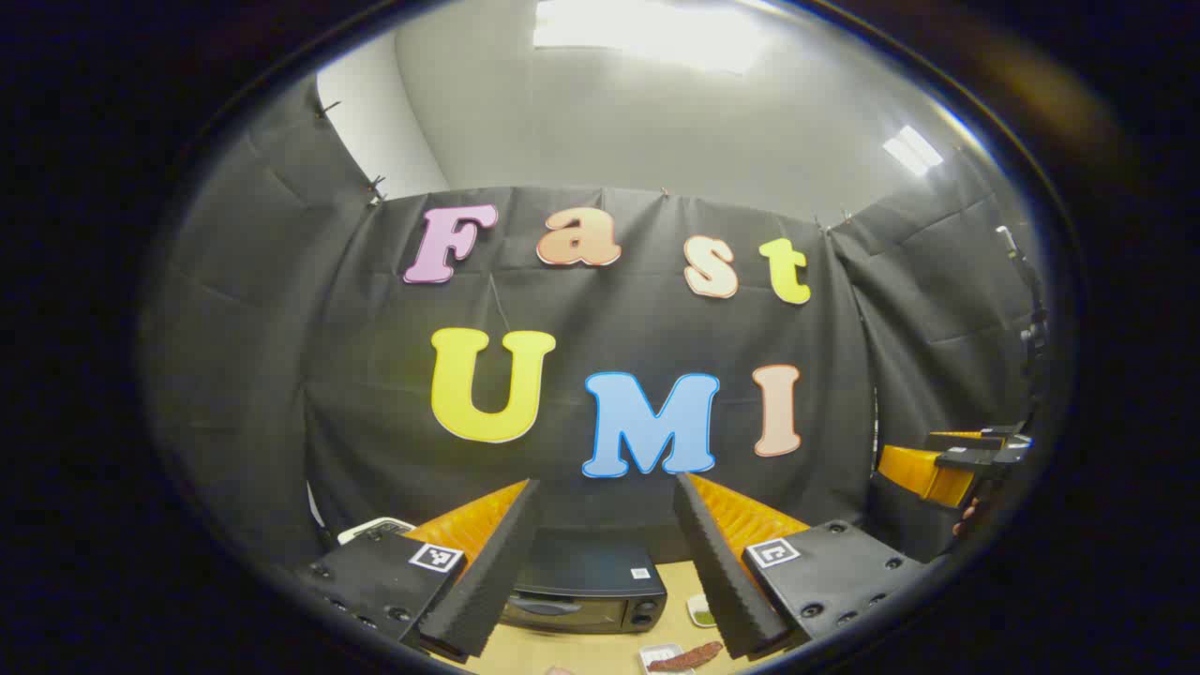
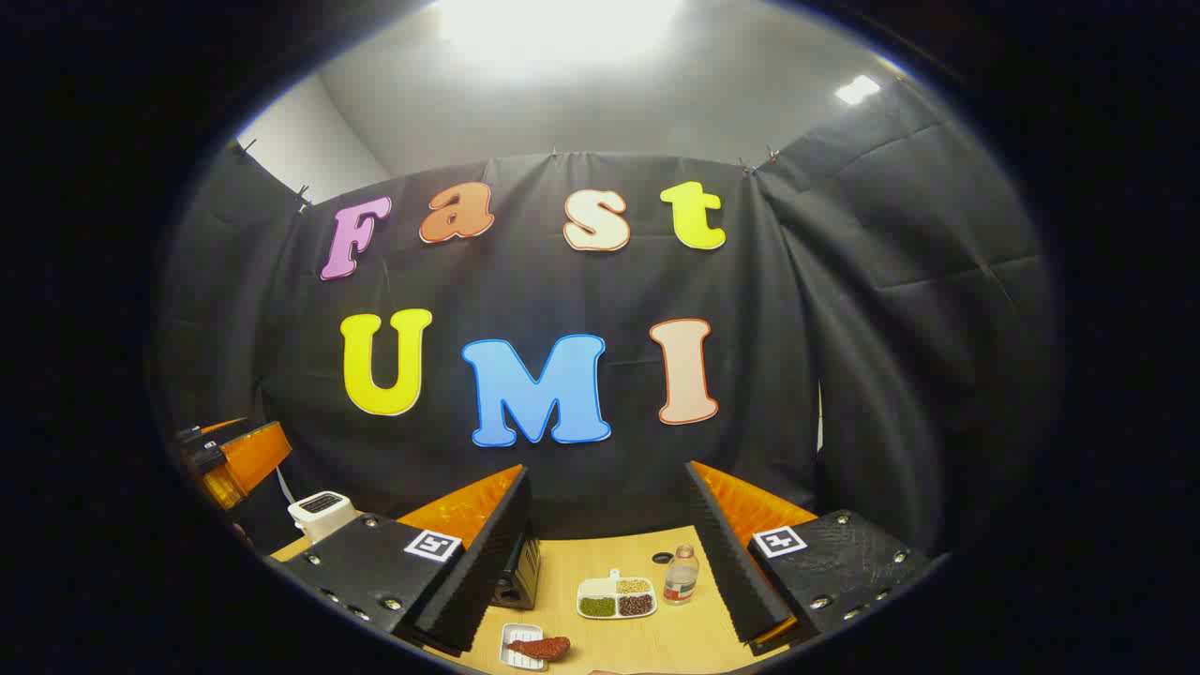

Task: Open the electric oven with the left hand, put the food in, and close the electric oven.

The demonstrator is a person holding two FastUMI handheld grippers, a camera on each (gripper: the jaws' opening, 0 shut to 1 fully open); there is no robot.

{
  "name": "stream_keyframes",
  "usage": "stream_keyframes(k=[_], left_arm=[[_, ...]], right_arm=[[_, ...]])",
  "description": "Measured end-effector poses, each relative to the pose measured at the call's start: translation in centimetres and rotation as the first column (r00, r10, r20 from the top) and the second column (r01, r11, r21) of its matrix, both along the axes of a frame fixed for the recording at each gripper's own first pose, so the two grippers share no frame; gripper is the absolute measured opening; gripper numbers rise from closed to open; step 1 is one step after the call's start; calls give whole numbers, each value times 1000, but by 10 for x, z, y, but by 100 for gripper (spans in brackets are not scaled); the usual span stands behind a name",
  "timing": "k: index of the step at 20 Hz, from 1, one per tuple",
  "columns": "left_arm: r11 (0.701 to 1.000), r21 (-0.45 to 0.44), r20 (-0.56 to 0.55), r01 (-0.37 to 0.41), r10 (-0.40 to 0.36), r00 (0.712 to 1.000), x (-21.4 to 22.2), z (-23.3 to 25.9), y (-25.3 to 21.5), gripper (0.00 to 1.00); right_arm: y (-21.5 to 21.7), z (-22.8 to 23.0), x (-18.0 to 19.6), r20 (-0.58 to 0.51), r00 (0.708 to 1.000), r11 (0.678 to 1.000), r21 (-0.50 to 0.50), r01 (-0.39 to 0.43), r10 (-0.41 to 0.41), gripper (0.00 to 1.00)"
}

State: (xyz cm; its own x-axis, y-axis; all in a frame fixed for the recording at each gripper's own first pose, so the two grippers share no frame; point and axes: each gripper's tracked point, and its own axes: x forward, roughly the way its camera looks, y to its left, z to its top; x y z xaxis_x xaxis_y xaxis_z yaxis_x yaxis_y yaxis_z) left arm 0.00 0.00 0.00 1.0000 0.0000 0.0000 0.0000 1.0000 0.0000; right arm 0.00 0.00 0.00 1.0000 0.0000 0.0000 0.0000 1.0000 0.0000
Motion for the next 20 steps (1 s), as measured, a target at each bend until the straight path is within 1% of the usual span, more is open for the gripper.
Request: stream_keyframes(k=[2, 4, 7, 9, 15, 17, 20], left_arm=[[1000, -2, -11, -1, 0, 1000, 6, -3, -2, 91], [1000, -13, -15, 0, 0, 1000, 8, -6, -7, 97], [1000, -9, -5, -7, 7, 1000, 9, -3, -8, 97], [1000, -3, -5, -8, 8, 1000, 11, -2, -11, 91], [1000, 18, -22, -6, 7, 1000, 17, -13, -14, 96], [999, 33, -29, -30, 31, 999, 17, -19, -7, 97], [999, 28, -51, -44, 45, 998, 20, -29, -4, 97]], right_arm=[[-8, -1, 1, 0, 1000, 1000, 4, 10, -10, 97], [-14, -3, 3, -2, 1000, 1000, 2, 20, -20, 97], [-17, -2, 6, 6, 1000, 1000, -8, 18, -18, 98], [-15, -2, 9, 9, 1000, 1000, -9, 4, -4, 97], [-13, -6, 16, 18, 1000, 1000, -1, -19, 19, 97], [-10, -9, 19, 19, 999, 999, -1, -34, 34, 97], [-10, -16, 27, 9, 998, 998, 0, -59, 59, 97]])
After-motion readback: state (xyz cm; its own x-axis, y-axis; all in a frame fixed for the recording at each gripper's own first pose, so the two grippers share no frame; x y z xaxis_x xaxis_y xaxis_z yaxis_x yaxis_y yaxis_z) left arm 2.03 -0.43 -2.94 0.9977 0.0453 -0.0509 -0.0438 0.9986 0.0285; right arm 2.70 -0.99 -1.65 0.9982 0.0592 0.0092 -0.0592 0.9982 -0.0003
